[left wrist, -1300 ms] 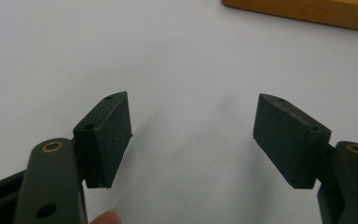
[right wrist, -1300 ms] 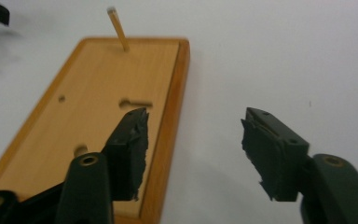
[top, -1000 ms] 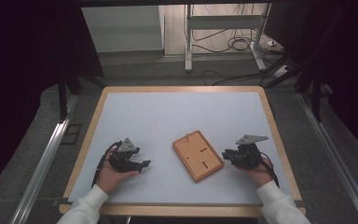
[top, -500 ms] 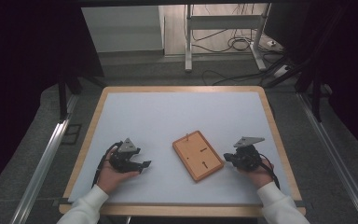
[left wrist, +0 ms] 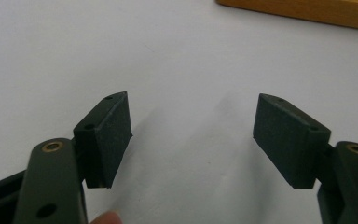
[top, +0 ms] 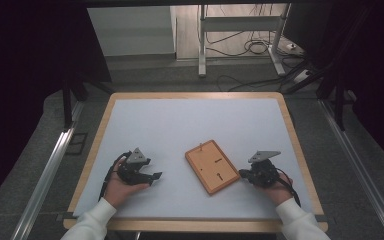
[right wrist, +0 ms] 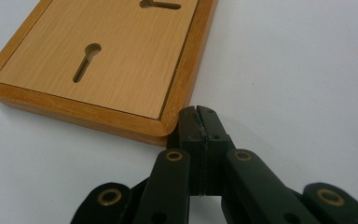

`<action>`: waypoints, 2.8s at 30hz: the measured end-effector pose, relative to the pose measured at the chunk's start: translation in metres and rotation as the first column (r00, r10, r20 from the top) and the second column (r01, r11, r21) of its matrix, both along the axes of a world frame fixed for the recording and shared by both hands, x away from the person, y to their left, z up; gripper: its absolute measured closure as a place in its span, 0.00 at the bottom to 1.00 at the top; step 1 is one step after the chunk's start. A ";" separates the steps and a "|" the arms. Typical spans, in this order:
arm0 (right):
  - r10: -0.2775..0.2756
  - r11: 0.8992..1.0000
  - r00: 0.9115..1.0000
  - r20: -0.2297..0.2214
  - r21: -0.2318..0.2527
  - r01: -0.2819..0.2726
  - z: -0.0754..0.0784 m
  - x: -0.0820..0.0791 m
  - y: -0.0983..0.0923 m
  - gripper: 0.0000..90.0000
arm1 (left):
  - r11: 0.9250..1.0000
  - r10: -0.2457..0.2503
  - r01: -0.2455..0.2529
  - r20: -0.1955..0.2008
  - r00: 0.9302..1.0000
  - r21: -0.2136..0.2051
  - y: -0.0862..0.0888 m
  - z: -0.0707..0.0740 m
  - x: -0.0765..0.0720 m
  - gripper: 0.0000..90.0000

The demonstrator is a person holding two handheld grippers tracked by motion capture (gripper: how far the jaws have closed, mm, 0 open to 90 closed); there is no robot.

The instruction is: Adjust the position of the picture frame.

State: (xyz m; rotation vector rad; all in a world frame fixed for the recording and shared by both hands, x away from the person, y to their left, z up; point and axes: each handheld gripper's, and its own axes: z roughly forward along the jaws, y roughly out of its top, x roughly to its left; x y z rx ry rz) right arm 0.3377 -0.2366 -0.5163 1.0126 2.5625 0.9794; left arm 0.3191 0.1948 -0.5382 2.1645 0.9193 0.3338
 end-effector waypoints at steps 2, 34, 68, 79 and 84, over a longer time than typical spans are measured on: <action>-0.013 1.000 1.000 -0.003 -0.003 0.013 0.000 -0.001 0.001 1.00 | 1.000 0.000 0.000 0.000 1.000 0.000 0.000 0.000 0.000 0.30; 0.070 0.997 0.997 -0.023 -0.007 -0.070 0.000 -0.037 0.028 1.00 | 1.000 -0.014 0.014 -0.001 1.000 0.008 -0.003 0.000 0.001 0.30; 0.041 0.995 0.998 0.047 0.084 -0.045 0.011 -0.046 0.015 0.98 | 1.000 -0.007 0.007 -0.003 1.000 0.007 -0.001 -0.002 0.001 0.30; -0.135 0.985 0.987 0.081 0.121 0.125 0.003 -0.041 -0.024 0.42 | 1.000 -0.002 0.002 0.001 1.000 0.011 0.000 -0.001 0.000 0.30; -0.157 0.981 0.985 0.073 0.130 0.146 0.002 -0.038 -0.028 0.36 | 1.000 -0.002 0.002 0.004 1.000 0.011 0.000 -0.001 0.000 0.30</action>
